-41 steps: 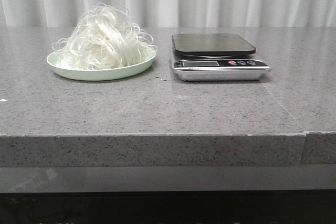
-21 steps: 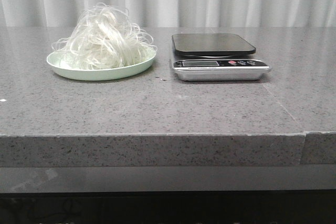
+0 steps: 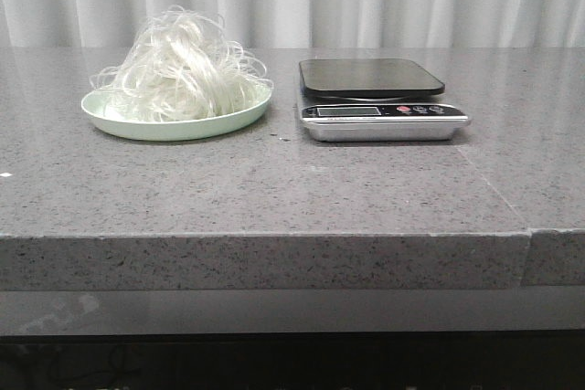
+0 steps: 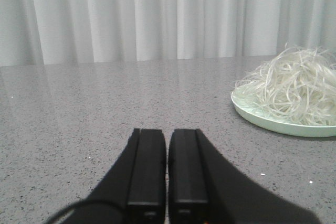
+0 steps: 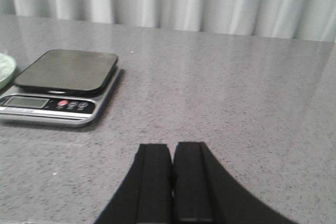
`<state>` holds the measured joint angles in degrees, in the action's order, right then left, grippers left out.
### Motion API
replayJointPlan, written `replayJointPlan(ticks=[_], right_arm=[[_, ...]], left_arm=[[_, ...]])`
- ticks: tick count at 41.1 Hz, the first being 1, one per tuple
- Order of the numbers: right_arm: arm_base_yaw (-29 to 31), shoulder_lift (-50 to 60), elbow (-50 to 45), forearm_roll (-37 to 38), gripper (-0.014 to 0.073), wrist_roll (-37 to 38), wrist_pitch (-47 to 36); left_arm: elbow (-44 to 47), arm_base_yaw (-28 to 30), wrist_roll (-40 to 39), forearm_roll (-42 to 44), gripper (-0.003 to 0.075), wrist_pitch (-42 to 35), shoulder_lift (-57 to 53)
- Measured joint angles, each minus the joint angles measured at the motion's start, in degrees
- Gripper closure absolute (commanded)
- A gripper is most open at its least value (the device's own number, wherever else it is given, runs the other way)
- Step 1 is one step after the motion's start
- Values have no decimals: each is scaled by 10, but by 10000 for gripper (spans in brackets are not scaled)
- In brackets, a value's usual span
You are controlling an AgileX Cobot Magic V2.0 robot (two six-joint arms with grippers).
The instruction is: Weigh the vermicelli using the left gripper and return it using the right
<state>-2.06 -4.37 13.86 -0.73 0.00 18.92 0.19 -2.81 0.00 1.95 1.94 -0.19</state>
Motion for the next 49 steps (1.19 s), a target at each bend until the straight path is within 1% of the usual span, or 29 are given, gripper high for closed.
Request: replayJointPlan(ticks=[4, 13, 19, 49], right_arm=[[16, 29, -49, -3, 452, 0, -46], [19, 50, -134, -3, 452, 0, -147], [19, 50, -154, -3, 452, 0, -206], [19, 50, -154, -3, 452, 0, -217]], left_arm=[[0, 0, 0, 0, 577, 0, 0], [0, 0, 0, 0, 577, 0, 0], [0, 0, 0, 0, 577, 0, 0], [0, 0, 0, 0, 577, 0, 0]])
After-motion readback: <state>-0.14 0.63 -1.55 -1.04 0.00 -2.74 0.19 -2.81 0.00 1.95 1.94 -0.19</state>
